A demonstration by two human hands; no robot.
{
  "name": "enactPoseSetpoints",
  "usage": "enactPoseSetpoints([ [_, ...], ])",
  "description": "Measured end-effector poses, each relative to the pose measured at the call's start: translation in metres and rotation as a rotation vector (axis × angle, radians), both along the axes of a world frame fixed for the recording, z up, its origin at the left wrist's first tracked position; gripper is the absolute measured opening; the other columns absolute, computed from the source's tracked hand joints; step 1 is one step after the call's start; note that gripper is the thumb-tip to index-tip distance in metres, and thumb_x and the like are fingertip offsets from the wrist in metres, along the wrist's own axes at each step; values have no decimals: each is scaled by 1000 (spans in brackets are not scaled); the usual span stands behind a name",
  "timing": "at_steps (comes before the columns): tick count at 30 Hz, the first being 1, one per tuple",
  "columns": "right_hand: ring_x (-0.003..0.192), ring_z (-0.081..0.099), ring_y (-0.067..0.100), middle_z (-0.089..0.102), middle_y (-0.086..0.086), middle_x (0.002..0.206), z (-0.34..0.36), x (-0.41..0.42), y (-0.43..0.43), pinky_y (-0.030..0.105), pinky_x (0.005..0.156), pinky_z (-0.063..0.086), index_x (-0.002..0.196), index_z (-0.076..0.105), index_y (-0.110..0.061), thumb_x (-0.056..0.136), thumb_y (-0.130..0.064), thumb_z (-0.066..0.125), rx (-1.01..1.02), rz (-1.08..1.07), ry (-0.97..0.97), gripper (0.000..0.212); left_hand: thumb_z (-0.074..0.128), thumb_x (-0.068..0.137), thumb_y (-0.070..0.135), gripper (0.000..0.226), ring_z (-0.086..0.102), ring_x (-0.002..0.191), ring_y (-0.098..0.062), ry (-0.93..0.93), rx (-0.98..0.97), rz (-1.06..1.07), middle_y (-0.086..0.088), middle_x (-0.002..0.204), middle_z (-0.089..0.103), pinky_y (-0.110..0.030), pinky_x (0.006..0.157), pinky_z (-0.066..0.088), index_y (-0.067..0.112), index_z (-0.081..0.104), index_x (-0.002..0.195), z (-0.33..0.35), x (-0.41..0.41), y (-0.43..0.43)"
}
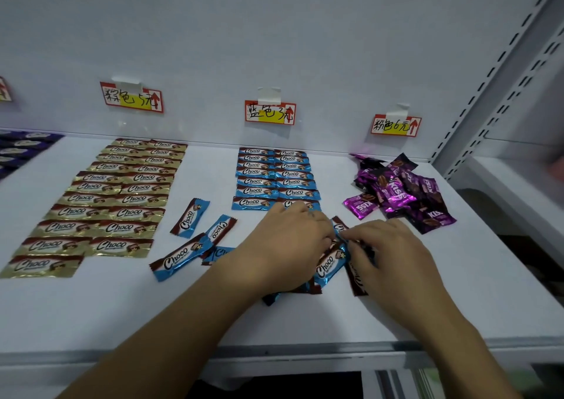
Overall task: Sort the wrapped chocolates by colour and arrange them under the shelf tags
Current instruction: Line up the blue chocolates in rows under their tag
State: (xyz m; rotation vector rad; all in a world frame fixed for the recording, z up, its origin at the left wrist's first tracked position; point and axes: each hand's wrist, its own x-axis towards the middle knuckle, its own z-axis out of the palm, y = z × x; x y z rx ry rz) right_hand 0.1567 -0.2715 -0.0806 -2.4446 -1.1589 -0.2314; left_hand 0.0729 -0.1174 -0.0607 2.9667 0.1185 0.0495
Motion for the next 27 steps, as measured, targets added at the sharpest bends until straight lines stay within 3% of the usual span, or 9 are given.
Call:
enactPoseSetpoints([
  [7, 101, 47, 7, 64, -12, 111, 7, 8, 12, 24, 84, 39, 123, 62, -34, 91, -38, 60, -61, -91, 68, 32, 50, 96, 40, 15, 37, 114, -10, -24, -127, 107, 10, 122, 50, -32, 98, 28, 34, 59, 107, 1, 0, 1],
  [10, 100, 53, 9, 63, -10, 114, 10, 15, 17, 27, 85, 44, 125, 61, -32, 88, -35, 66, -74, -100, 181, 37, 52, 92, 51, 29, 39, 118, -13, 24, -136, 120, 10, 124, 51, -36, 103, 28, 35, 58, 116, 2, 3, -1],
  [14, 98, 53, 9, 58, -9, 118, 14, 18, 18, 27, 85, 45, 125, 61, -29, 87, -29, 68, -78, -109, 286, 39, 57, 84, 60, 38, 43, 109, -12, 0, -146, 106, 9, 112, 51, -37, 99, 30, 34, 59, 112, 3, 5, -7],
  [20, 81, 54, 2, 59, -11, 95, 13, 21, 19, 20, 67, 41, 104, 69, -27, 86, -26, 69, -2, -119, 356, 17, 67, 86, 41, 15, 50, 101, -11, -2, -346, 154, 10, 101, 55, -34, 96, 39, 31, 59, 94, 1, 9, -11],
  [25, 76, 54, -4, 64, -13, 91, 13, 26, 16, 14, 60, 37, 92, 71, -31, 87, -23, 69, 138, -118, 395, 10, 69, 86, 38, 32, 50, 94, -10, 14, -398, 175, 14, 92, 53, -37, 98, 40, 30, 57, 114, 3, 10, -12],
  [27, 69, 52, -8, 66, -16, 89, 14, 28, 15, 11, 58, 34, 90, 72, -32, 87, -22, 69, 198, -137, 408, 11, 67, 87, 35, 23, 51, 90, -9, -10, -427, 189, 14, 88, 55, -37, 97, 41, 30, 61, 108, 2, 10, -12],
])
